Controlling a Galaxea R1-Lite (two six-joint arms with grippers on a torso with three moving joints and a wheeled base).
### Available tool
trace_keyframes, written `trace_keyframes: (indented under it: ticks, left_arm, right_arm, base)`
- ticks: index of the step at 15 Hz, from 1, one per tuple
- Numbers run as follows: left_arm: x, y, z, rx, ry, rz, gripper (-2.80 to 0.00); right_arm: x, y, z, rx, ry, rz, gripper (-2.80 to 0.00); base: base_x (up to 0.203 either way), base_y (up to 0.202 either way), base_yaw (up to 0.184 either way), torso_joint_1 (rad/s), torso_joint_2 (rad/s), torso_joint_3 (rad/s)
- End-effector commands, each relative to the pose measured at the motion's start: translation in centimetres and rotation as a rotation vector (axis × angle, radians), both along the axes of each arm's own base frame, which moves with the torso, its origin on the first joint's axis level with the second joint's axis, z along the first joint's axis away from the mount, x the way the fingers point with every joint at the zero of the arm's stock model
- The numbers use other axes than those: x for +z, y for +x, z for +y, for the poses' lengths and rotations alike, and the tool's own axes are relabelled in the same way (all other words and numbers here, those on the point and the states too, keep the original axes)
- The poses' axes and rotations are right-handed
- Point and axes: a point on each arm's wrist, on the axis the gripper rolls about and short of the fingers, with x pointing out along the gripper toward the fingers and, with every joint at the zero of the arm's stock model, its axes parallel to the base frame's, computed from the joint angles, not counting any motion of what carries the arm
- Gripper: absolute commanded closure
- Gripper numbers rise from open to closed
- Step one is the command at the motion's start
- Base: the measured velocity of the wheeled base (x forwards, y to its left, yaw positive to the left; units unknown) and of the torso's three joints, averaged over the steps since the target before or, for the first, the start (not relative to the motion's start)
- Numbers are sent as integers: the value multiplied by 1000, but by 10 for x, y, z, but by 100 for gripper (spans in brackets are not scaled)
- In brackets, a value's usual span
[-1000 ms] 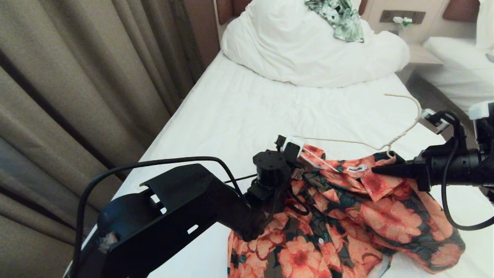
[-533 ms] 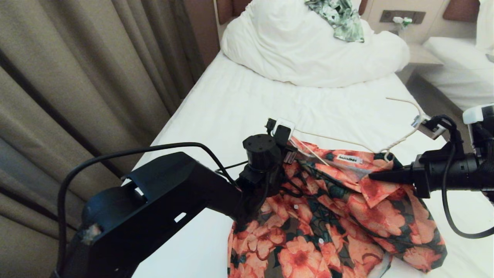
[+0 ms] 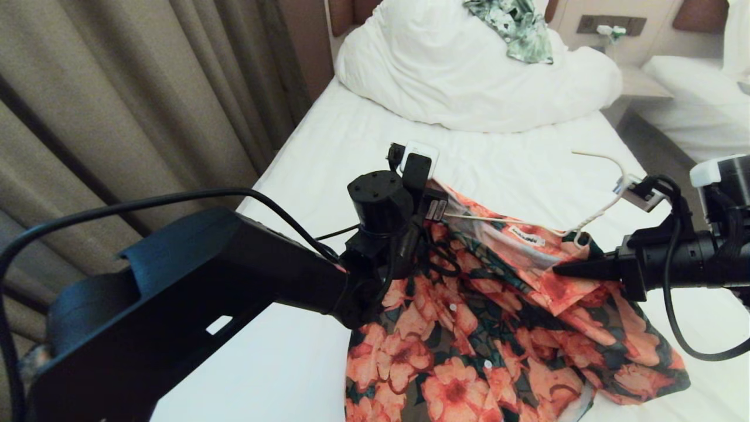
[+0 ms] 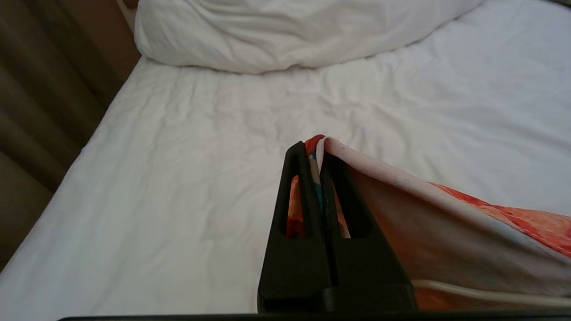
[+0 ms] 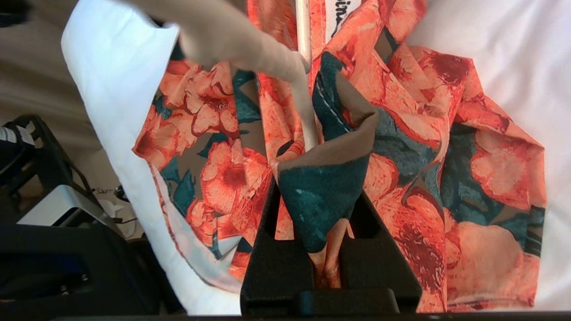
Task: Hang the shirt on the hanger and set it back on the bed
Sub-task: Hook the other side of the shirt onto the hanger
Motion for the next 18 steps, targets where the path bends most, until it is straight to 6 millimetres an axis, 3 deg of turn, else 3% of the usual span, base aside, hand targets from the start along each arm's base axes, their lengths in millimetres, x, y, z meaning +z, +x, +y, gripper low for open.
trace_keyframes:
  ticks: [1,4,14,18]
  left_arm:
    - [27,-21,3,-26,-35,-36,0]
    - [35,-33,4,-37,-26,-46,0]
    - [-10,-18,8,44,63,52,0]
    - [2,-31,0,12,43,32,0]
  right_arm:
    - [9,2,0,18,12,-15,0]
    - [19,6,1,62,48,-44,0]
    - [12,7,-10,137,27,-111,0]
    - [10,7,-2,164,26,-106,0]
  base:
    - [0,0,0,0,0,0]
    - [0,0,0,0,0,0]
    - [0,0,0,0,0,0]
    - [0,0,0,0,0,0]
